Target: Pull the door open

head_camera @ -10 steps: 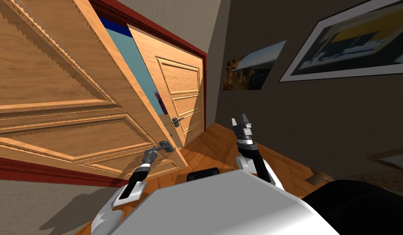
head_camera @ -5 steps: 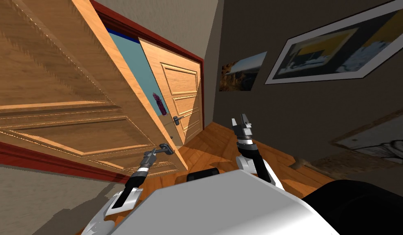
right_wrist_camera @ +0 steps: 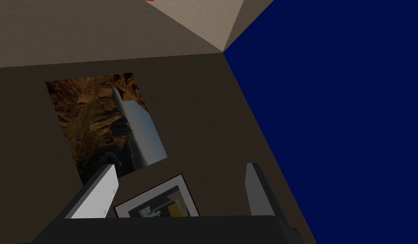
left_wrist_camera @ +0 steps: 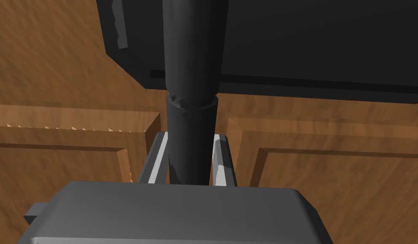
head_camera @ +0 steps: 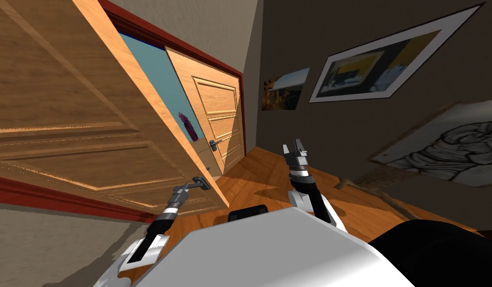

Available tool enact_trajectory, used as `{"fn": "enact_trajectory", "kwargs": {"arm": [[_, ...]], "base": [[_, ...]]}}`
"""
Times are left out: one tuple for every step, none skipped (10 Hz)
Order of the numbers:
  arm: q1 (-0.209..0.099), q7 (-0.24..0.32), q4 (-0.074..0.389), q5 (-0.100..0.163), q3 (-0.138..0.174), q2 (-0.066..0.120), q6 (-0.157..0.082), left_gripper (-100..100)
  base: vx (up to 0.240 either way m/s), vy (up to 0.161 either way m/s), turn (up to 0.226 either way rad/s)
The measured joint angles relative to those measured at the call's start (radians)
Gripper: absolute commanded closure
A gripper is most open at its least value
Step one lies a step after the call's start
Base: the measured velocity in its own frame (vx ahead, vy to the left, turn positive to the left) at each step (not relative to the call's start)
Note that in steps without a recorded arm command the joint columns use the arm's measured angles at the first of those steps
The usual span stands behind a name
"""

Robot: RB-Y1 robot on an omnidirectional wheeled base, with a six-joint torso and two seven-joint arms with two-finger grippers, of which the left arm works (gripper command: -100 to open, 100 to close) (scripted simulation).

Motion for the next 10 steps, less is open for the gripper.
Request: {"fn": "enact_trajectory", "kwargs": {"arm": [[0.013,0.006,-0.003,-0.001,-0.004,0.007,-0.014,100],[0.022,0.013,-0.001,-0.003,-0.01,0.014,-0.029,100],[0.028,0.019,-0.003,-0.004,-0.014,0.021,-0.041,100],[0.036,0.025,-0.004,-0.004,-0.018,0.028,-0.051,100],[0.041,0.031,0.001,-0.005,-0.021,0.034,-0.064,100],[0.043,0.032,0.003,-0.006,-0.022,0.035,-0.066,100],[0.044,0.034,0.008,-0.006,-0.022,0.04,-0.069,100],[0.041,0.038,0.015,-0.006,-0.021,0.045,-0.078,100],[0.038,0.042,0.023,-0.007,-0.025,0.049,-0.088,100],[0.036,0.047,0.033,-0.008,-0.029,0.053,-0.102,100]], "base": [[-0.196,0.098,-0.148],[-0.207,0.072,-0.108],[-0.188,0.069,-0.088],[-0.164,0.054,-0.1],[-0.072,0.028,-0.013],[-0.142,0.037,-0.098],[-0.204,0.063,-0.157],[-0.18,0.087,-0.166],[-0.196,0.096,-0.183],[-0.218,0.08,-0.151]]}}
